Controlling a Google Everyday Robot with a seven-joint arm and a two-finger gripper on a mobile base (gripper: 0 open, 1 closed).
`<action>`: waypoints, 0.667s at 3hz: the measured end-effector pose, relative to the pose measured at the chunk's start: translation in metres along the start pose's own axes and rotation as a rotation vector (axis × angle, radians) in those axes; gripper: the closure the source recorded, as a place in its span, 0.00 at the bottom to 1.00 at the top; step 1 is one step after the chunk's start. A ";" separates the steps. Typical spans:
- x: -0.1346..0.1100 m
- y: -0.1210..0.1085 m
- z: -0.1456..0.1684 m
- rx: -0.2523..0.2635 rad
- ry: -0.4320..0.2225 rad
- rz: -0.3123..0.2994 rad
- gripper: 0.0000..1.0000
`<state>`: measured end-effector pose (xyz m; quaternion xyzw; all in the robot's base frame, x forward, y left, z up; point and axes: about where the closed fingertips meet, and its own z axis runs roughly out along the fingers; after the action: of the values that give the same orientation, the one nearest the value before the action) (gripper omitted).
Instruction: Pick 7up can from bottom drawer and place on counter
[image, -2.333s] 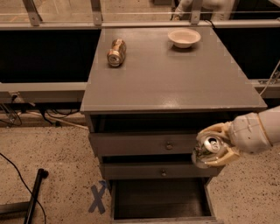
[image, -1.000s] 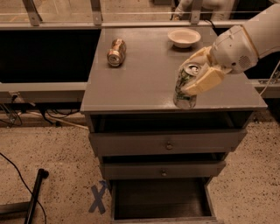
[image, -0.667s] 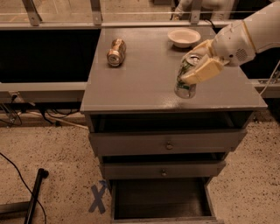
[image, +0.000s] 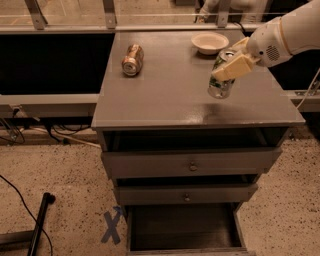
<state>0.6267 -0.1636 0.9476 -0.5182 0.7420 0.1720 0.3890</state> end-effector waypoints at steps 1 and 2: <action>0.028 -0.014 0.007 0.049 0.031 0.126 0.35; 0.027 -0.014 0.010 0.044 0.030 0.131 0.12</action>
Offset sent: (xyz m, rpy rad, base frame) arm 0.0104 -0.0169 -0.0208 0.0129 0.0569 -0.1093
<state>0.6389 -0.1794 0.9231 -0.4622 0.7837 0.1730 0.3772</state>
